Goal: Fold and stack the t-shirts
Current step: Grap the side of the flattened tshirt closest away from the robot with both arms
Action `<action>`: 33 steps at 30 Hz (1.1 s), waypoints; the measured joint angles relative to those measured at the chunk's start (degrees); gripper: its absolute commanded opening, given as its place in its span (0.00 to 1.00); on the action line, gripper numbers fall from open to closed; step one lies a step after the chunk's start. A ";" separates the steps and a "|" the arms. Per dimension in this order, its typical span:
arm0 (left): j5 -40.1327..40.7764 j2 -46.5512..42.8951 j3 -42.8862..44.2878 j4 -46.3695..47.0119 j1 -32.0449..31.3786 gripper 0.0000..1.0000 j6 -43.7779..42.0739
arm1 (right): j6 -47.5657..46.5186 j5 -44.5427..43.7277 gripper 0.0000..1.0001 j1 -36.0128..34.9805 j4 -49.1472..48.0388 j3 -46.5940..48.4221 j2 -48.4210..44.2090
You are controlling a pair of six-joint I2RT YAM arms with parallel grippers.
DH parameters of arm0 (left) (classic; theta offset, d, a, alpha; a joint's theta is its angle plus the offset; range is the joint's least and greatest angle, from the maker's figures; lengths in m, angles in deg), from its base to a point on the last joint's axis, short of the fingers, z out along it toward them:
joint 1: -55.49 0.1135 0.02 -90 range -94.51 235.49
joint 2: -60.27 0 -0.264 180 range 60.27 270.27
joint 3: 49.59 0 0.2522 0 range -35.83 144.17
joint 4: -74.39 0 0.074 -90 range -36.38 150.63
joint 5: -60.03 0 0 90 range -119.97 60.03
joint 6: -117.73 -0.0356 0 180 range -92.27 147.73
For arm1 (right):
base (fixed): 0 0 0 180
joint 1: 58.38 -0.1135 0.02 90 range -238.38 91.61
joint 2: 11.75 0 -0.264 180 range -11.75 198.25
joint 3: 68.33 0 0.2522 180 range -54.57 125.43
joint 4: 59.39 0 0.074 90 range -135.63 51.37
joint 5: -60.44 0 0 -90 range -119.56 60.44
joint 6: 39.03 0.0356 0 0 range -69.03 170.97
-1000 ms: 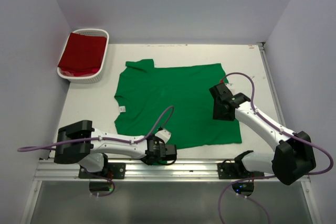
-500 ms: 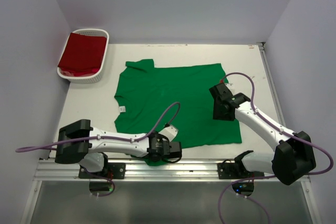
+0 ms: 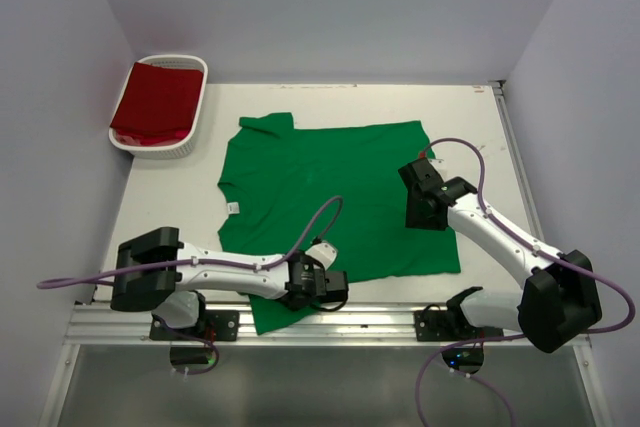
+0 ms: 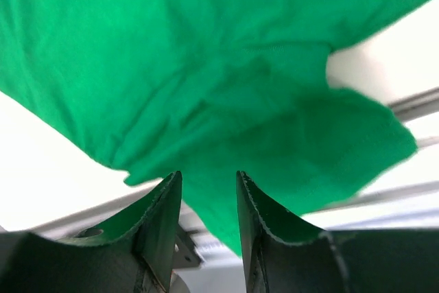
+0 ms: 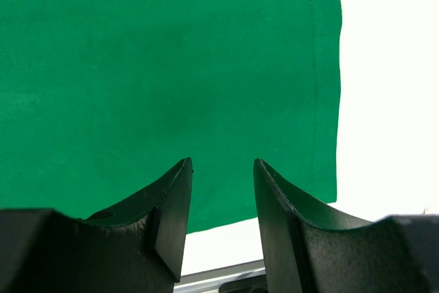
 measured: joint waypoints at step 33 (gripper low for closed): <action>-19.26 -10.14 -9.16 1.62 -6.86 0.43 7.08 | 0.00 -0.39 0.45 0.00 -0.07 0.00 0.09</action>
